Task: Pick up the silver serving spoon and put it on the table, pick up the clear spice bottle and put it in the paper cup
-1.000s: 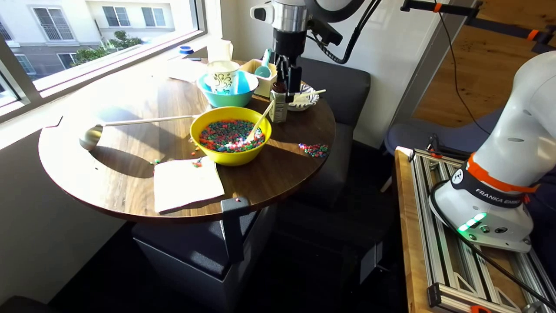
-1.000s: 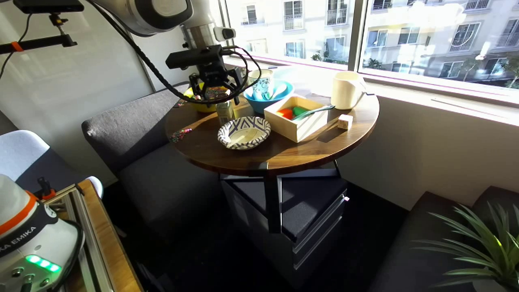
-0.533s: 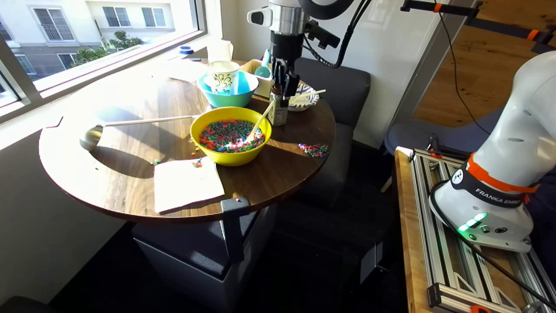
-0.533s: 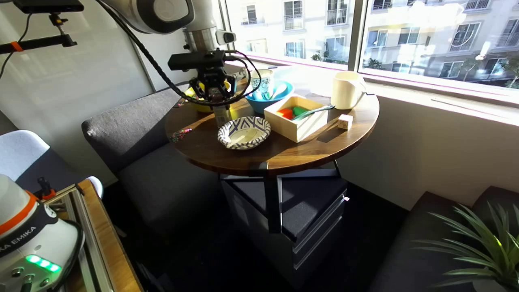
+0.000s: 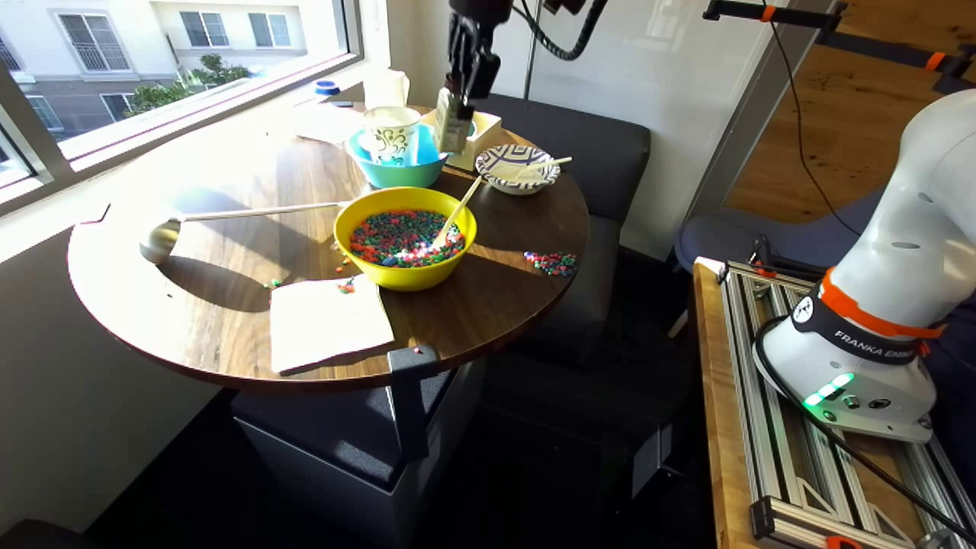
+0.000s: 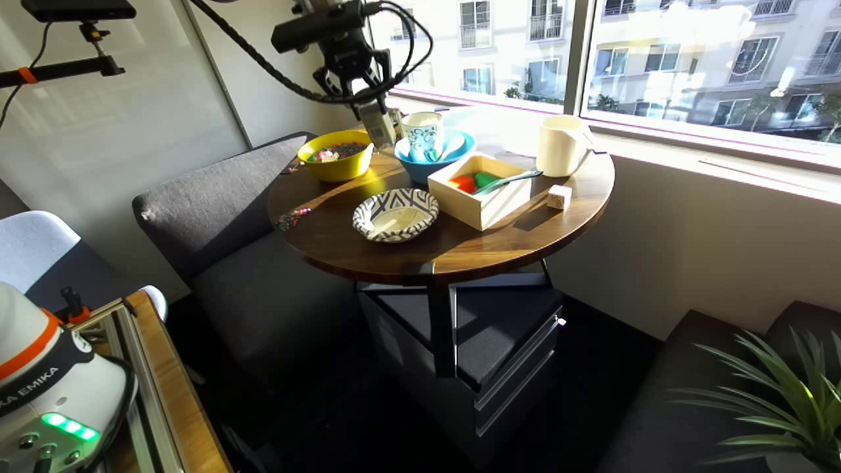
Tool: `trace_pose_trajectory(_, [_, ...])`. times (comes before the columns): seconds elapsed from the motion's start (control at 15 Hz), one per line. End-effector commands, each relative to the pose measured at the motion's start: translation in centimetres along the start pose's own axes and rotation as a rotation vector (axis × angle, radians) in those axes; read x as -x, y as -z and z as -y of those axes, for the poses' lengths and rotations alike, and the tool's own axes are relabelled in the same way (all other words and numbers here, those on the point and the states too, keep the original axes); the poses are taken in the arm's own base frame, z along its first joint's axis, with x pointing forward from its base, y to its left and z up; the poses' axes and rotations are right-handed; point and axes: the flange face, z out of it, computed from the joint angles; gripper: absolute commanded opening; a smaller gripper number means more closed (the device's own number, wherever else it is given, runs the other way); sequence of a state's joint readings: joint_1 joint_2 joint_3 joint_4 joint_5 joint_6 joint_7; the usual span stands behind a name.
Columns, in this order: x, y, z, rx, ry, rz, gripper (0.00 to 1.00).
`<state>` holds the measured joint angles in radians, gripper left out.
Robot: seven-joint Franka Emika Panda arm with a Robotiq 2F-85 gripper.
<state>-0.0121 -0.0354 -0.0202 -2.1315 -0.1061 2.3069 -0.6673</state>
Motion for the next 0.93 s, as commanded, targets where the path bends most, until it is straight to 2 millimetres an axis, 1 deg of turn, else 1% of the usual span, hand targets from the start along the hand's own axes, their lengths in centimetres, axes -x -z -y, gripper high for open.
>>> trace_pose_trajectory(0.0, [-4.8,6.6,0.0,0.134,0.038,-0.057,0.24])
trace_pose_trajectory(0.07, [-6.4,7.4,-0.2,0.182,0.030,-0.083,0.24])
trace_pose_trajectory(0.13, [-8.0,7.5,-0.9,0.220,-0.004,-0.094,0.24])
trace_pose_trajectory(0.27, [-9.4,7.0,-2.0,0.254,-0.053,-0.059,0.24])
trace_pose_trajectory(0.4, [-10.4,5.1,-3.1,0.269,-0.083,-0.002,0.24])
trace_pose_trajectory(0.47, [-10.6,3.7,-4.0,0.278,-0.094,0.047,0.24])
trace_pose_trajectory(0.6, [-10.8,1.6,-5.2,0.219,-0.106,0.114,0.24])
trace_pose_trajectory(0.73, [-11.4,0.1,-5.6,0.133,-0.111,0.133,0.24])
trace_pose_trajectory(0.87, [-11.9,-0.6,-5.8,0.051,-0.111,0.130,0.24])
